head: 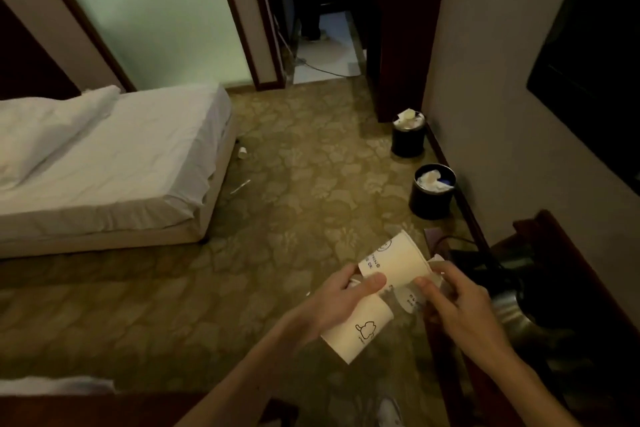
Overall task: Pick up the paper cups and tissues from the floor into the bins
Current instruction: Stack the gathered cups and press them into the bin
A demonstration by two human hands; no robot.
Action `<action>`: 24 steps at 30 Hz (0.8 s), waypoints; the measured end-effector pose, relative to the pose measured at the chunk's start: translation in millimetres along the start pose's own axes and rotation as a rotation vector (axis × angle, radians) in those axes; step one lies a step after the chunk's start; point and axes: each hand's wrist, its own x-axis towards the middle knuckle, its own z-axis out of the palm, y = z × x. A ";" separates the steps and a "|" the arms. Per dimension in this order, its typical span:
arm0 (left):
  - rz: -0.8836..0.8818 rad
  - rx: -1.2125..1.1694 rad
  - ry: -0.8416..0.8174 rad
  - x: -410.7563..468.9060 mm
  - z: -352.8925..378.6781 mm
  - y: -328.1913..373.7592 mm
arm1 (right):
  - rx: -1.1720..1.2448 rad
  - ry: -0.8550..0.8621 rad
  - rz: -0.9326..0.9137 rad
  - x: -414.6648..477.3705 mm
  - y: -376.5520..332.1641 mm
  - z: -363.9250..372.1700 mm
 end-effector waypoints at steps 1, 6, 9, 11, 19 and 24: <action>0.016 0.000 0.033 16.5 -6.6 8.5 | 0.001 -0.004 -0.004 24.2 -3.1 0.1; 0.054 -0.091 0.209 97.0 -42.8 52.6 | 0.033 -0.109 -0.017 129.9 -19.2 1.6; 0.064 -0.077 0.250 152.7 -62.1 65.1 | 0.074 -0.122 -0.011 186.6 -16.6 7.1; 0.052 -0.072 0.250 189.7 -77.0 71.9 | 0.096 -0.111 0.020 224.9 -16.8 12.0; 0.046 -0.094 0.162 389.4 -151.5 100.4 | 0.079 -0.069 0.161 410.3 8.0 26.8; -0.102 -0.166 0.029 521.5 -185.5 107.6 | 0.007 -0.032 0.302 517.6 28.6 31.2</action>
